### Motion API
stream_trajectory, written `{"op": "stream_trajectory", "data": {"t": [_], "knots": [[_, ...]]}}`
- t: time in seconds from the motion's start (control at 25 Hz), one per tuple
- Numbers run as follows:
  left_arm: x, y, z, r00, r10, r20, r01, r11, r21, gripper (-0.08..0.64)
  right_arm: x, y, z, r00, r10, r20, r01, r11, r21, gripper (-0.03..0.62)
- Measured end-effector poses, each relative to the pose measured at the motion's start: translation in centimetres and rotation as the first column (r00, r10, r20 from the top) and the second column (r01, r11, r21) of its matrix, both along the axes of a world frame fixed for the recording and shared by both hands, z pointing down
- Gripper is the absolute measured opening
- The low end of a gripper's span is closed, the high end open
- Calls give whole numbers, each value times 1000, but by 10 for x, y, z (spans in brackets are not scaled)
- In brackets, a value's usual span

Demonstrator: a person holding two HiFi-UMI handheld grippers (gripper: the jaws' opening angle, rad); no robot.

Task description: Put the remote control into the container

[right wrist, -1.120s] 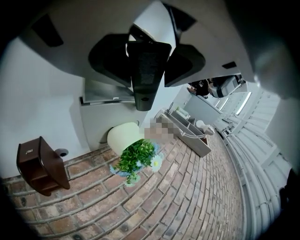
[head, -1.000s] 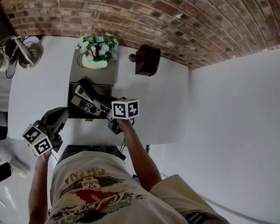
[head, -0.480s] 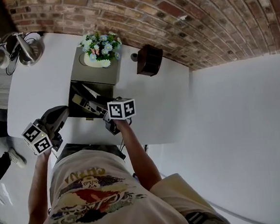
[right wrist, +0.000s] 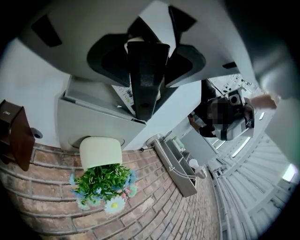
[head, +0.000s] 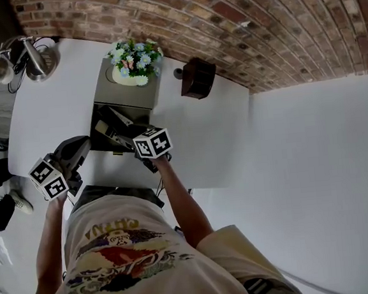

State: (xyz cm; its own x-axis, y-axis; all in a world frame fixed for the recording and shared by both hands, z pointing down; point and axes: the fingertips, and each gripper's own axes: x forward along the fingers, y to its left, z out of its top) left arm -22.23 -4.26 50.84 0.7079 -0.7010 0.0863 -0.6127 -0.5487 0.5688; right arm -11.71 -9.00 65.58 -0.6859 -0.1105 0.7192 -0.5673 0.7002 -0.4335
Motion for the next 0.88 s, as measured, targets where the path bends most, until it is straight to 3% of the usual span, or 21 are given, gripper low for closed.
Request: {"op": "stream_trajectory", "data": {"t": [0.24,0.64,0.8,0.88], "knots": [[1,3,0,1000,0,1,0,1000,0,6,8,-5,-2,1000,-2,6,2,998,64,229],[8,2,-3,1000,19,5,-19,1000,11,6,26,-20,-31,992,86,96,-102,980,169,229],[10,2,-1,999,35,7,-35,999,1,6,29,-15,-46,992,61,111,-83,974,210,226],[13,2,0,999,48,7,-48,999,-3,5,29,-11,-55,993,35,113,-62,969,240,144]]}}
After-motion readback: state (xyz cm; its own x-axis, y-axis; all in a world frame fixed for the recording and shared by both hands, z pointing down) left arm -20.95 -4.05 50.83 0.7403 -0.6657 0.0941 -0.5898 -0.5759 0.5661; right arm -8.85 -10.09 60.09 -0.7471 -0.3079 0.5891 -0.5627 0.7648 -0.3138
